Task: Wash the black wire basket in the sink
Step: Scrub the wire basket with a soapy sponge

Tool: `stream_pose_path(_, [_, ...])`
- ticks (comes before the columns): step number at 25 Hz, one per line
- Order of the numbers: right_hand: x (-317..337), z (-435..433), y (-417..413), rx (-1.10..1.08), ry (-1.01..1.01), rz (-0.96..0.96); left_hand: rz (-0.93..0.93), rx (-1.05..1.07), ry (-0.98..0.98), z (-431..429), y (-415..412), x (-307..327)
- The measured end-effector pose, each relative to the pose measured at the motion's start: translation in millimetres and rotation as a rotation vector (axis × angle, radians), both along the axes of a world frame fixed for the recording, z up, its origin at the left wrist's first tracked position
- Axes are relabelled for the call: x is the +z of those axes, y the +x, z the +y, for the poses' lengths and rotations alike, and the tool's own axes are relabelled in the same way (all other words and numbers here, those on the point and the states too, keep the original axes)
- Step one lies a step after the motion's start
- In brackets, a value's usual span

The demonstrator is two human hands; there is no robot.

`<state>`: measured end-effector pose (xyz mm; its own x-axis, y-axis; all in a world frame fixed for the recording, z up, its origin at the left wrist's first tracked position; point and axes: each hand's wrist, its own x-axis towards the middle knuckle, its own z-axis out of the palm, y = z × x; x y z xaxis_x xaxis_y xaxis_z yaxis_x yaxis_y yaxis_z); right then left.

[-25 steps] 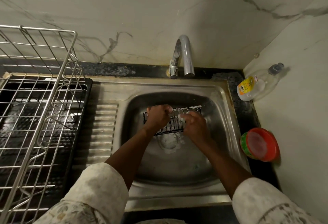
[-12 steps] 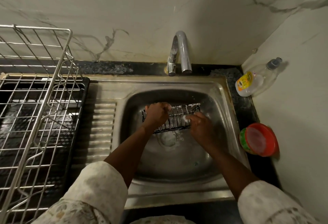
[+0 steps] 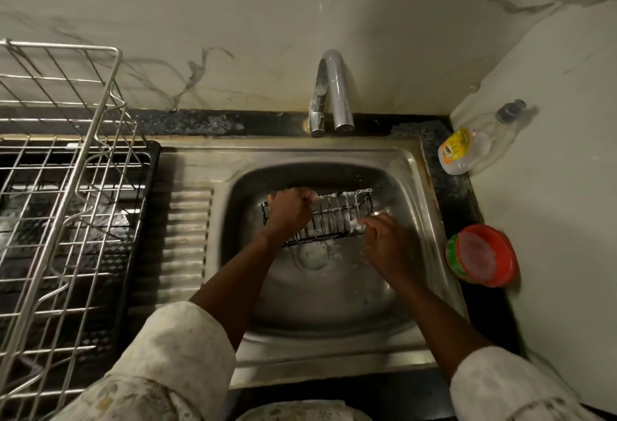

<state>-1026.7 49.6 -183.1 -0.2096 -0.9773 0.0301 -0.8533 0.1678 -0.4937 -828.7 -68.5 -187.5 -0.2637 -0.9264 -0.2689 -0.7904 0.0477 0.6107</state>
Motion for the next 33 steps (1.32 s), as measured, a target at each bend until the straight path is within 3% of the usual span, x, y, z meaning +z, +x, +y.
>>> stream_pose_path(4, [6,-64,1,-0.167,-0.023,-0.033,0.036,-0.007,0.042,-1,0,0])
stream_pose_path(6, [10,-85,-4,-0.094,0.041,0.006,0.024,-0.014,0.035,-2,1,-2])
stream_pose_path(11, [8,-25,-10,-0.018,0.049,0.101,0.019,-0.018,0.013,-2,-1,-1])
stream_pose_path(14, [0,6,-17,-0.01,0.01,0.045,0.01,-0.01,-0.009,-2,1,0])
stream_pose_path(19, [7,-46,-14,-0.293,-0.099,-0.12,0.022,0.006,-0.004,-5,-2,-1])
stream_pose_path(21, [12,-65,-14,-0.281,-0.141,-0.126,-0.007,-0.006,-0.027,-4,-3,-1])
stream_pose_path(24, [19,-62,-9,-0.163,-0.004,-0.094,-0.069,-0.066,0.02,-4,-5,-3])
stream_pose_path(29, [25,-42,8,-0.472,0.105,-0.418,-0.1,-0.268,0.037,13,-51,15])
stream_pose_path(33, [26,-49,7,-0.547,0.147,-0.611,0.124,-0.198,0.103,19,-71,27])
